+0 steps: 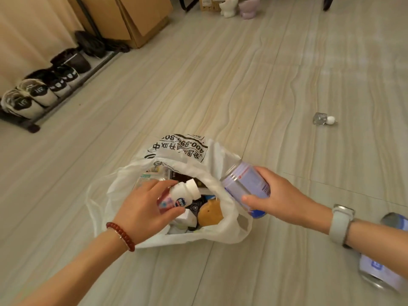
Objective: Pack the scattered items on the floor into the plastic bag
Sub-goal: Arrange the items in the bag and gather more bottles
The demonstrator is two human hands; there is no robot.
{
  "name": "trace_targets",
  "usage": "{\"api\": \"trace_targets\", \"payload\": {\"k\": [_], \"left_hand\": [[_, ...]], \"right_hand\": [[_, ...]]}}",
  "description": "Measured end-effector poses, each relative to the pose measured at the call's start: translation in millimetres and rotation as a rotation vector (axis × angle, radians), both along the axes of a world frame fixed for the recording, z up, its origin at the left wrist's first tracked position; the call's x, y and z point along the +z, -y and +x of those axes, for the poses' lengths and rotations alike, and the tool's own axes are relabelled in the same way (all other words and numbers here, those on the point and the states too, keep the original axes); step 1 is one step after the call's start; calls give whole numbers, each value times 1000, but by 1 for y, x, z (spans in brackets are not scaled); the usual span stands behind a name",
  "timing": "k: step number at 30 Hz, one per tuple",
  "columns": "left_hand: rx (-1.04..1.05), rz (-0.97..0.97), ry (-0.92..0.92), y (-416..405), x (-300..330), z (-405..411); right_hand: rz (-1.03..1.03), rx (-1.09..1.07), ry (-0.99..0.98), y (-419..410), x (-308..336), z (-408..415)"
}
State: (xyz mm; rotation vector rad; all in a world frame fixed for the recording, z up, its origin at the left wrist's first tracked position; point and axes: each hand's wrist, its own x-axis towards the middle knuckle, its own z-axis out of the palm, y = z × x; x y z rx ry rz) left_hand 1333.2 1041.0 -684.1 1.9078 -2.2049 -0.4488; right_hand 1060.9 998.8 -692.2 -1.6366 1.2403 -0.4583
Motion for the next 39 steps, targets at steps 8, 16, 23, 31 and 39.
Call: {"api": "trace_targets", "payload": {"k": [8, 16, 23, 31, 39], "left_hand": [[126, -156, 318, 21, -45, 31], [224, -357, 238, 30, -56, 37], [411, -64, 171, 24, -64, 50], [536, -32, -5, 17, -57, 47], [778, 146, -61, -25, -69, 56]], "right_hand": [[-445, 464, -342, -26, -16, 63], [-598, 292, -572, -6, -44, 114], [-614, 84, -782, 27, -63, 107], [-394, 46, -539, 2, -64, 74], [113, -189, -242, -38, -59, 49]]}}
